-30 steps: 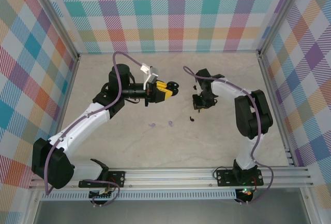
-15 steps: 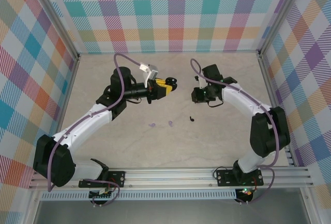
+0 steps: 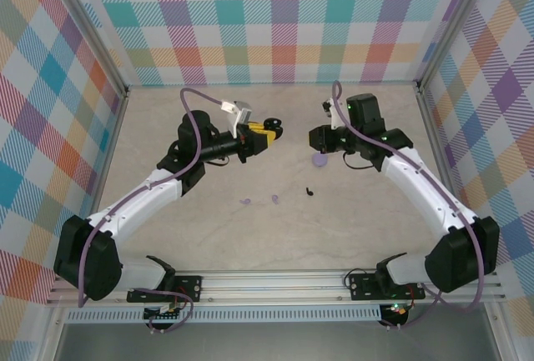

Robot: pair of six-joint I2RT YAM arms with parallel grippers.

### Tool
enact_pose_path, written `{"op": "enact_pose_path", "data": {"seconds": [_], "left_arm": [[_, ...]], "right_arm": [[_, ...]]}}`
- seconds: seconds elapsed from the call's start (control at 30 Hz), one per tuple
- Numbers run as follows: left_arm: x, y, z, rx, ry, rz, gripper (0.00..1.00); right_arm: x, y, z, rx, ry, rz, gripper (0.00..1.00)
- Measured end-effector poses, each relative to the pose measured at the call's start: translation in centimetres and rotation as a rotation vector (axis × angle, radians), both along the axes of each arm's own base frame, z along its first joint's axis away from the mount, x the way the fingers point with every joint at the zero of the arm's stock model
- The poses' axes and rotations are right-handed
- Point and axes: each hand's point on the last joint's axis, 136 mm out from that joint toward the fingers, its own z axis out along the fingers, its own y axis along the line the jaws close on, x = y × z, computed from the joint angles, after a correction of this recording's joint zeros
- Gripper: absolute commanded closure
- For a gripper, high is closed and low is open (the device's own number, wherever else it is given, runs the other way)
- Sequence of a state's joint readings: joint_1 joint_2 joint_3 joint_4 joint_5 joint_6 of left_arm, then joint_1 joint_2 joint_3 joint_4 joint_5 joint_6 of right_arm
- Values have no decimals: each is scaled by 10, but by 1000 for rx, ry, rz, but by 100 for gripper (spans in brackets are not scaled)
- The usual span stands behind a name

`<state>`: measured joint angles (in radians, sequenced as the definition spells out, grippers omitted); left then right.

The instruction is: Insert the wireless bluetooth earbuds into the charging case

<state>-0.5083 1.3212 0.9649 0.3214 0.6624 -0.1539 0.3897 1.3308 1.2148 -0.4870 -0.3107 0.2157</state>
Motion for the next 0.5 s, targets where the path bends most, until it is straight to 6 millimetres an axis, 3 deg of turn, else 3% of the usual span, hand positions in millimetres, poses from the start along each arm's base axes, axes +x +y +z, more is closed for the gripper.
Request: {"op": "enact_pose_path", "data": {"seconds": [0.23, 0.5], "left_arm": [[2, -5, -4, -17, 28, -23, 90], [-11, -11, 1, -37, 20, -104, 90]], "right_arm": [[-20, 8, 59, 105, -148, 93, 82], [-40, 19, 112, 202, -266, 189, 81]]}}
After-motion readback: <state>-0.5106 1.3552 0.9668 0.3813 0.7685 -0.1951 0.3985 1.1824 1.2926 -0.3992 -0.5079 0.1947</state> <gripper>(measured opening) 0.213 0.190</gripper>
